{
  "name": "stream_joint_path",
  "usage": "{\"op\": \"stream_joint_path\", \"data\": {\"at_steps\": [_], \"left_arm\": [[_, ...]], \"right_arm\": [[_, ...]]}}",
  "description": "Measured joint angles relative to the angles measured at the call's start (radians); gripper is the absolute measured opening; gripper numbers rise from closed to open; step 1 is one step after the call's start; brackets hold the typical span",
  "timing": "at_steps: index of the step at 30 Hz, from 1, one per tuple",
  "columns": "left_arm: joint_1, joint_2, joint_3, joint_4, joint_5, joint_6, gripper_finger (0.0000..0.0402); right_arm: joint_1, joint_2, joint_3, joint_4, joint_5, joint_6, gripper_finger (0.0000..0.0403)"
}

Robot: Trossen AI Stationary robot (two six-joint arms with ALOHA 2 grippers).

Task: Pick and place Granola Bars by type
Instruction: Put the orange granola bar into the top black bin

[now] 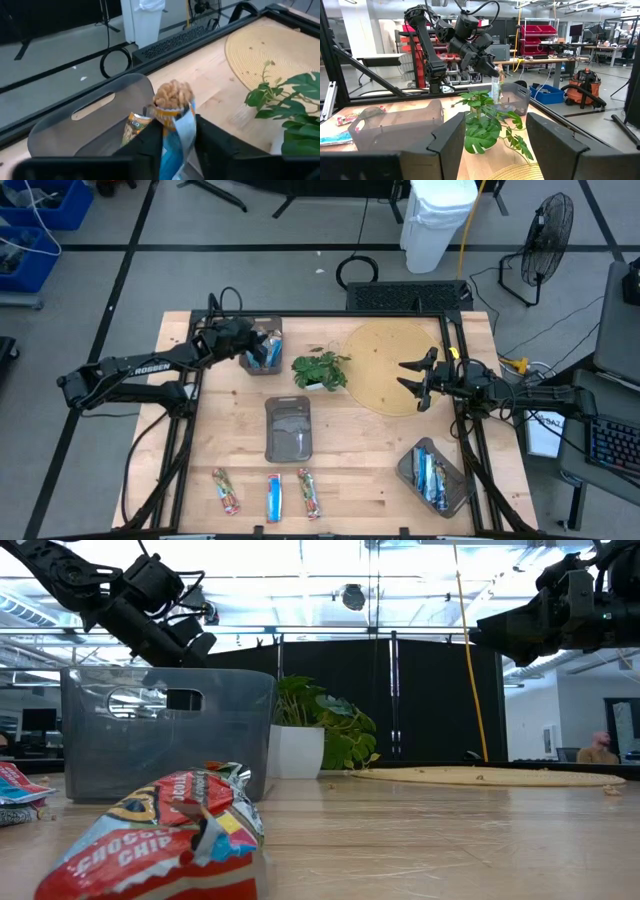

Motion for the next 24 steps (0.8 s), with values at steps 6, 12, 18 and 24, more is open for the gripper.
{"op": "stream_joint_path", "data": {"at_steps": [6, 12, 18, 24], "left_arm": [[0.014, 0.0, 0.0, -0.001, 0.001, -0.029, 0.0186], [0.017, 0.0, 0.0, -0.002, 0.004, -0.029, 0.0237], [0.017, 0.0, 0.0, 0.007, 0.003, -0.021, 0.0252], [0.017, 0.006, 0.0, 0.164, 0.006, -0.01, 0.0253]], "right_arm": [[0.0, 0.0, 0.0, 0.0, 0.0, 0.0, 0.0201], [0.0, 0.0, 0.0, -0.008, 0.0, 0.001, 0.0201], [0.0, 0.0, 0.0, -0.013, 0.0, 0.001, 0.0201], [0.0, 0.0, 0.0, -0.012, 0.002, 0.001, 0.0201]]}}
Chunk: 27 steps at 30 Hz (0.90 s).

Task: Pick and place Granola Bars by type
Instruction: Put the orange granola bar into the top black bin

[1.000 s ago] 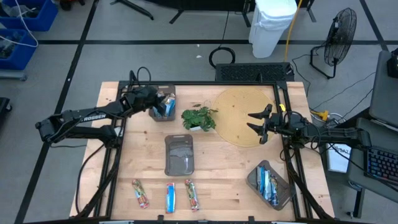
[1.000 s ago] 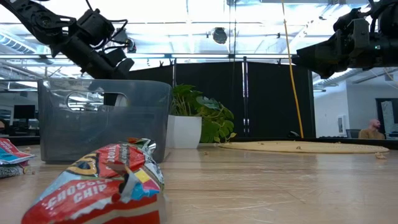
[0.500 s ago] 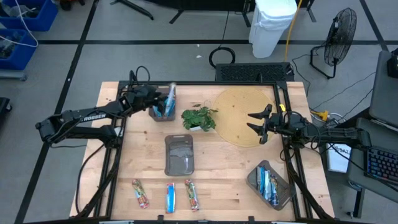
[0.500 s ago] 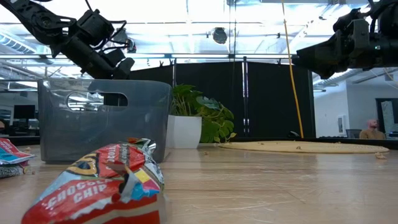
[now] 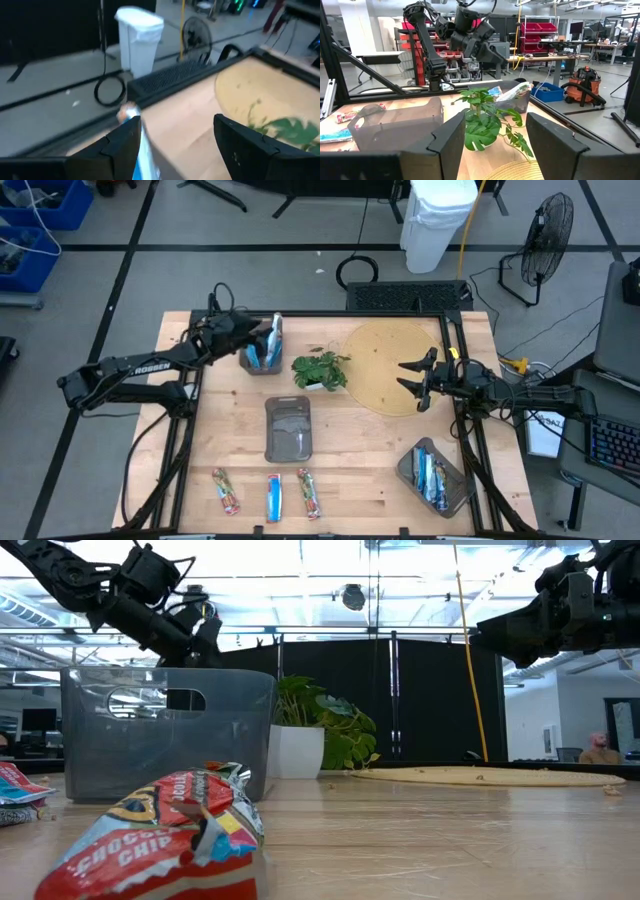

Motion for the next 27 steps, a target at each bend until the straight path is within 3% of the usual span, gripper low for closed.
{"op": "stream_joint_path", "data": {"at_steps": [5, 8, 17, 27], "left_arm": [[0.0, 0.072, 0.004, 0.015, 0.006, 0.064, 0.025], [0.0, 0.137, 0.009, 0.043, 0.03, 0.083, 0.022], [0.021, 0.271, 0.01, 0.124, 0.048, 0.112, 0.0017], [0.08, 0.333, 0.01, 0.039, 0.081, 0.067, 0.0005]], "right_arm": [[0.0, 0.0, 0.0, 0.009, 0.001, 0.0, 0.0201], [0.0, 0.0, 0.0, 0.013, 0.002, 0.003, 0.0201], [0.0, 0.0, 0.0, 0.012, 0.002, 0.003, 0.0201], [0.0, 0.0, 0.0, 0.011, -0.001, 0.003, 0.0201]]}}
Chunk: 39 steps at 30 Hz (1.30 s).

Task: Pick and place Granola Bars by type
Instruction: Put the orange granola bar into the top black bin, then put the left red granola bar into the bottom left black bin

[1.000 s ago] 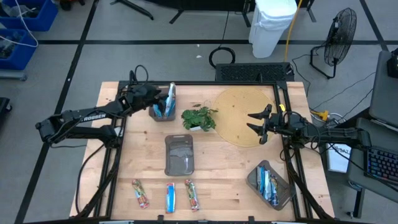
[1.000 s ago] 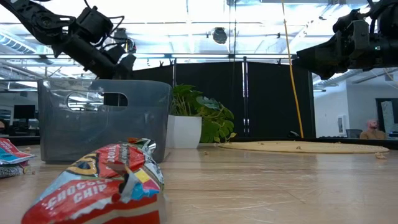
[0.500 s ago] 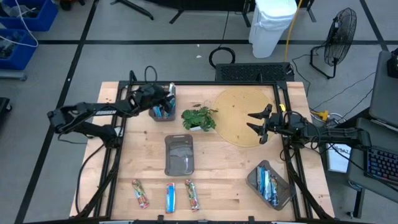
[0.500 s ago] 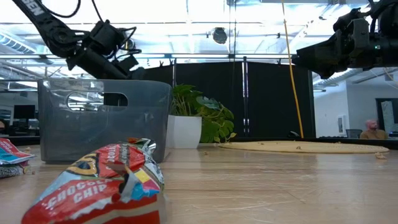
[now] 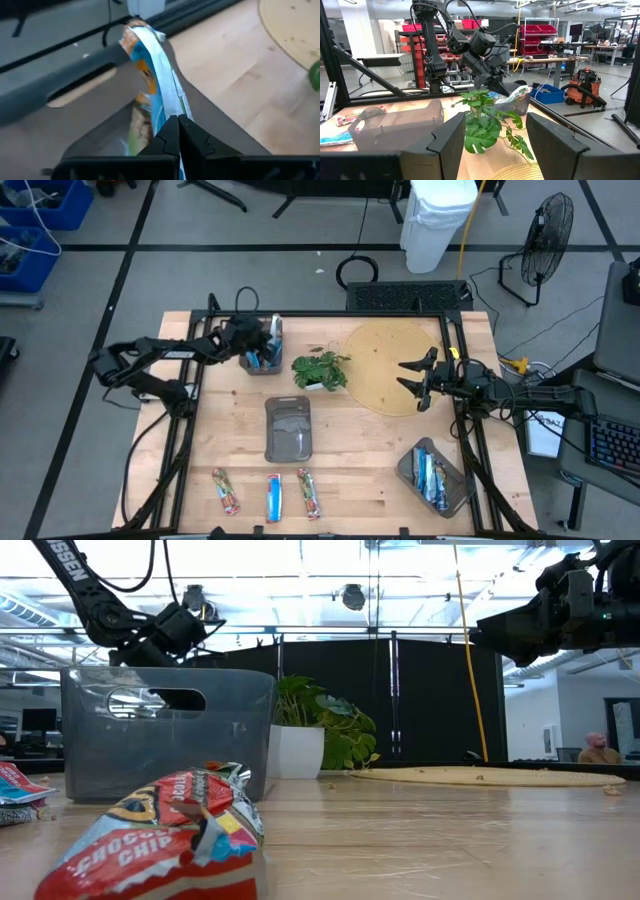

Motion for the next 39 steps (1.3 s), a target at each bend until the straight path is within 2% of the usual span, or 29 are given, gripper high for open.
{"op": "stream_joint_path", "data": {"at_steps": [6, 16, 22, 31, 39], "left_arm": [[-0.001, 0.009, 0.002, -0.018, 0.071, -0.003, 0.0014], [-0.002, 0.007, 0.005, -0.175, 0.105, -0.018, 0.0005], [-0.007, -0.02, -0.001, -0.143, 0.172, -0.029, 0.0013], [-0.106, -0.254, -0.003, -0.025, 0.223, 0.033, 0.0004], [-0.306, -0.507, -0.002, -0.067, 0.262, 0.065, 0.0002]], "right_arm": [[0.0, 0.0, 0.0, 0.0, 0.0, 0.0, 0.0201], [0.0, 0.0, 0.0, -0.001, -0.001, 0.0, 0.0201], [0.0, 0.0, 0.0, -0.001, -0.001, 0.0, 0.0201], [0.0, 0.0, 0.0, -0.016, 0.0, 0.011, 0.0201], [0.0, 0.0, 0.0, -0.013, 0.0, -0.002, 0.0201]]}}
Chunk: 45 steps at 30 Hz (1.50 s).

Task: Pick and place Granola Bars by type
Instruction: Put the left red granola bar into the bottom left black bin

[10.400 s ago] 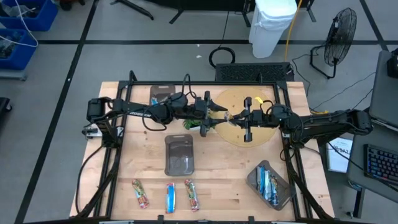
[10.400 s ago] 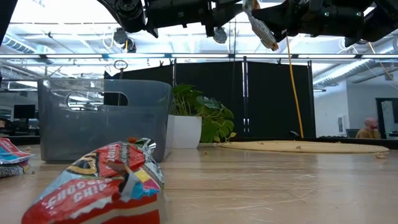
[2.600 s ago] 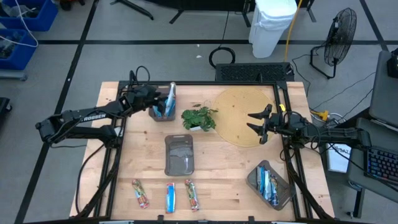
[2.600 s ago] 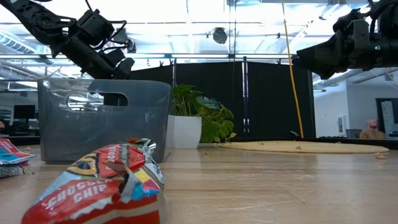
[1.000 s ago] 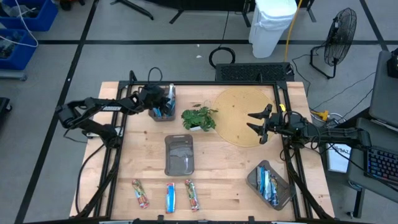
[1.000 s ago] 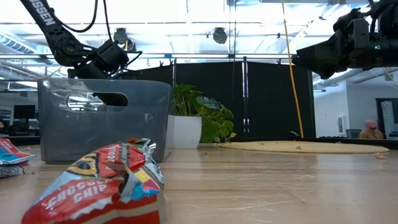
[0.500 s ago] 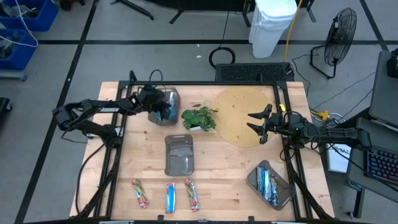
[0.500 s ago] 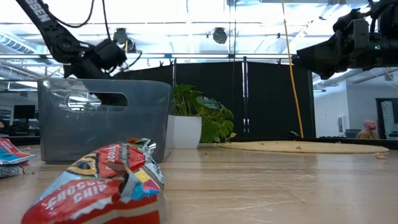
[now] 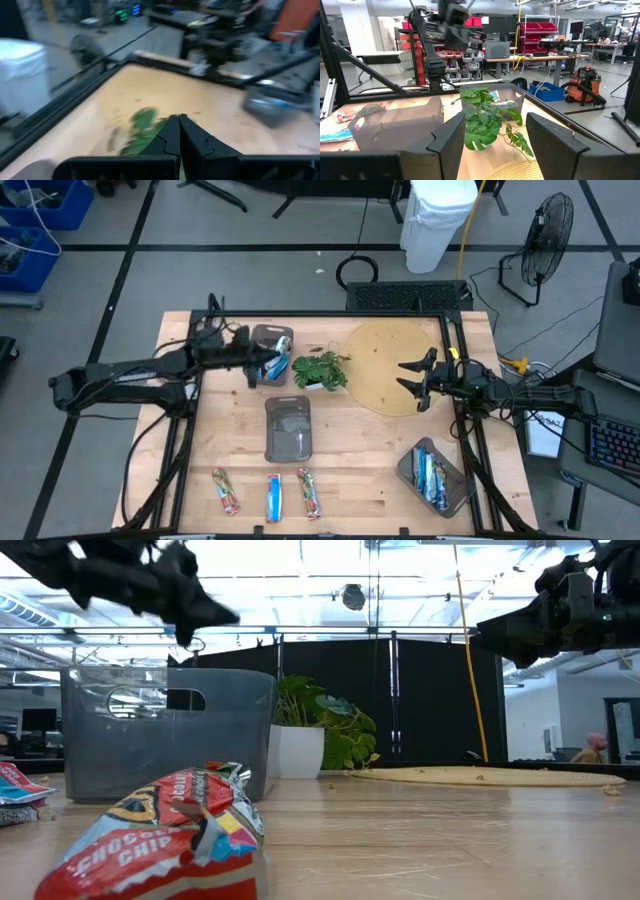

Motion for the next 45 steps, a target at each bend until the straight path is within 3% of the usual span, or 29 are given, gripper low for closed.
{"op": "stream_joint_path", "data": {"at_steps": [5, 11, 16, 22, 25, 29, 33, 35, 40, 45], "left_arm": [[-0.215, -0.105, 0.0, -0.087, -0.066, 0.06, 0.0001], [-0.545, -0.131, 0.001, -0.236, -0.378, 0.061, 0.0001], [-0.801, -0.103, 0.001, -0.376, -0.62, -0.188, 0.0001], [-1.029, -0.042, 0.005, -0.458, -0.718, -0.572, 0.0], [-1.105, 0.024, 0.063, -0.598, -0.739, -0.751, 0.0], [-1.184, 0.191, 0.231, -0.803, -0.738, -0.873, 0.0], [-1.255, 0.401, 0.463, -0.859, -0.717, -0.678, 0.0], [-1.265, 0.495, 0.591, -0.944, -0.673, -0.682, 0.0], [-1.237, 0.67, 0.863, -1.296, -0.475, -1.135, 0.0], [-1.233, 0.787, 0.969, -1.623, -0.188, -1.587, 0.0]], "right_arm": [[0.0, 0.0, 0.0, 0.015, 0.0, -0.002, 0.0201], [0.0, 0.0, 0.0, 0.015, -0.001, 0.003, 0.0201], [0.0, 0.0, 0.0, 0.015, -0.001, 0.004, 0.0201], [0.0, 0.0, 0.0, 0.014, -0.001, 0.005, 0.0201], [0.0, 0.0, 0.0, 0.014, -0.001, 0.004, 0.0201], [0.0, 0.0, 0.0, 0.014, -0.001, 0.005, 0.0201], [0.0, 0.0, 0.0, 0.014, -0.001, 0.005, 0.0201], [0.0, 0.0, 0.0, 0.014, -0.001, 0.005, 0.0201], [0.0, 0.0, 0.0, 0.014, -0.001, 0.005, 0.0201], [0.0, 0.0, 0.0, 0.014, -0.001, 0.005, 0.0201]]}}
